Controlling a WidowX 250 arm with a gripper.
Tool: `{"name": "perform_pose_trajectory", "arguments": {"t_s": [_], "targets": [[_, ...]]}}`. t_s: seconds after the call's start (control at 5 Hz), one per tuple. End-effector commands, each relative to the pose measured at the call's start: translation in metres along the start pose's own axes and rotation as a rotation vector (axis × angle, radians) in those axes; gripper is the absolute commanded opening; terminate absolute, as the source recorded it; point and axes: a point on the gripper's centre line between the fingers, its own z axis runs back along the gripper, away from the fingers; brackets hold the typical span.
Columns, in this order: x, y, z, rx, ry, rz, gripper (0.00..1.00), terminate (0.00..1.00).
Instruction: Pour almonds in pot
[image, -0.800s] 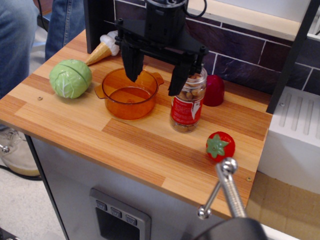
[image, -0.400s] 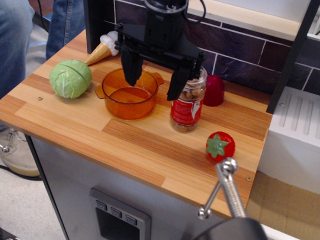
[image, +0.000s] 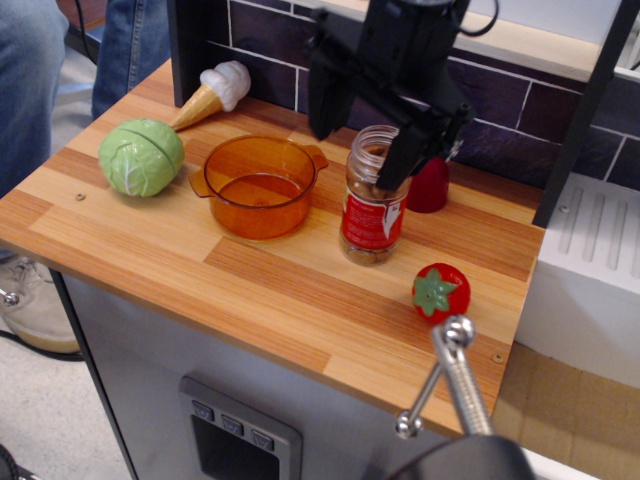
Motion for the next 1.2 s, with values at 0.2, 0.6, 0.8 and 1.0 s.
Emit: {"name": "perform_pose_trajectory", "arguments": {"t_s": [0.2, 0.6, 0.8, 1.0], "targets": [[0.049, -0.046, 0.020, 0.239, 0.043, -0.753, 1.00, 0.00], [0.062, -0.046, -0.004, 0.237, 0.328, -0.999, 1.00, 0.00], [0.066, -0.042, -0.019, 0.240, 0.483, -1.021, 1.00, 0.00], [0.068, -0.036, -0.030, 0.285, 0.550, -0.979, 1.00, 0.00]]}}
